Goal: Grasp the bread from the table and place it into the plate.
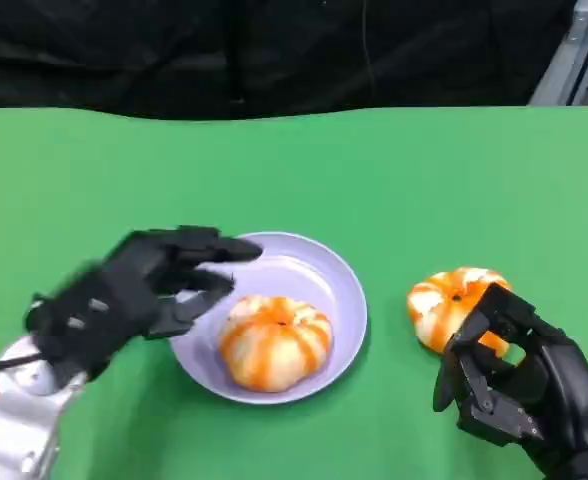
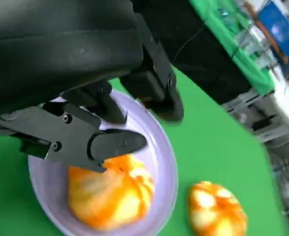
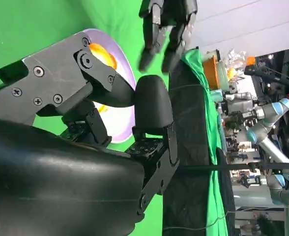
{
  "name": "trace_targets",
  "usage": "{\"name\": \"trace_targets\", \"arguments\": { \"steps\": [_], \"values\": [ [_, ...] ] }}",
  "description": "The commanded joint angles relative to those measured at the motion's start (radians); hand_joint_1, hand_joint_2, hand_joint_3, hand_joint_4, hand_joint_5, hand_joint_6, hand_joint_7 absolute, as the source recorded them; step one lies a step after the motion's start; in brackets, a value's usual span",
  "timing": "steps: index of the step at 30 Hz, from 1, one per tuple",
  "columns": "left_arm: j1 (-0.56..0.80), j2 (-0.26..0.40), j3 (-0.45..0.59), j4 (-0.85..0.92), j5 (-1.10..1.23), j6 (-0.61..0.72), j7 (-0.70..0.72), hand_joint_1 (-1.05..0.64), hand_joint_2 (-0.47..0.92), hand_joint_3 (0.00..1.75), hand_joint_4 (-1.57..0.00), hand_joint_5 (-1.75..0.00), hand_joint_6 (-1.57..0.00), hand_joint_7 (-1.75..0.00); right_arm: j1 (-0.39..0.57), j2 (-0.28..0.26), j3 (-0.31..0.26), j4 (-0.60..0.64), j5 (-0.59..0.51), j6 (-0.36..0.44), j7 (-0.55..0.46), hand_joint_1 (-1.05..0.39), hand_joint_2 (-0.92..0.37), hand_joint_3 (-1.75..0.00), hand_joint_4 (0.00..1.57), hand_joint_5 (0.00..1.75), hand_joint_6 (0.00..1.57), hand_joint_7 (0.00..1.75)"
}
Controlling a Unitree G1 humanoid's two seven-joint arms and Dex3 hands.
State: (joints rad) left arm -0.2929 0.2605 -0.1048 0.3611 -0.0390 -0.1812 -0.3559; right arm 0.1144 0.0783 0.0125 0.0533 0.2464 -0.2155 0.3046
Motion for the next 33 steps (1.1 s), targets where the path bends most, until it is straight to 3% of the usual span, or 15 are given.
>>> {"name": "trace_targets", "arguments": {
  "steps": [1, 3, 8, 18, 28, 33],
  "values": [
    [0.108, 0.045, 0.088, -0.208, -0.187, 0.176, -0.126, 0.08, 0.56, 1.34, -0.85, -1.71, -0.78, -1.64, -0.001, -0.011, -0.006, -0.007, 0.003, -0.003, -0.002, -0.13, -0.57, -1.16, 0.82, 1.75, 0.60, 1.75],
    [0.156, 0.066, 0.119, -0.274, -0.246, 0.240, -0.169, 0.09, 0.56, 1.36, -0.84, -1.74, -0.74, -1.72, -0.001, -0.012, -0.006, -0.010, 0.003, 0.000, -0.003, -0.13, -0.57, -1.16, 0.82, 1.75, 0.60, 1.75],
    [0.296, 0.103, 0.194, -0.421, -0.376, 0.355, -0.242, 0.07, 0.67, 1.23, -0.87, -1.75, -0.72, -1.75, -0.004, -0.011, -0.007, -0.011, 0.005, 0.000, -0.004, -0.12, -0.57, -1.17, 0.83, 1.75, 0.60, 1.75],
    [0.435, 0.083, 0.248, -0.402, -0.387, 0.289, -0.290, 0.09, 0.73, 1.14, -0.82, -1.75, -0.68, -1.75, -0.002, -0.020, -0.013, -0.018, 0.004, 0.021, -0.008, -0.11, -0.57, -1.16, 0.83, 1.75, 0.60, 1.75],
    [0.429, 0.037, 0.251, -0.311, -0.402, 0.226, -0.322, 0.08, 0.73, 1.13, -0.83, -1.75, -0.70, -1.75, -0.004, -0.017, -0.012, -0.013, 0.003, 0.013, -0.008, -0.11, -0.58, -1.15, 0.83, 1.75, 0.61, 1.75],
    [0.423, 0.030, 0.255, -0.294, -0.404, 0.215, -0.331, 0.07, 0.69, 1.20, -0.85, -1.75, -0.72, -1.75, -0.004, -0.015, -0.012, -0.011, 0.008, 0.009, -0.003, -0.12, -0.58, -1.16, 0.83, 1.75, 0.61, 1.75]
  ]
}}
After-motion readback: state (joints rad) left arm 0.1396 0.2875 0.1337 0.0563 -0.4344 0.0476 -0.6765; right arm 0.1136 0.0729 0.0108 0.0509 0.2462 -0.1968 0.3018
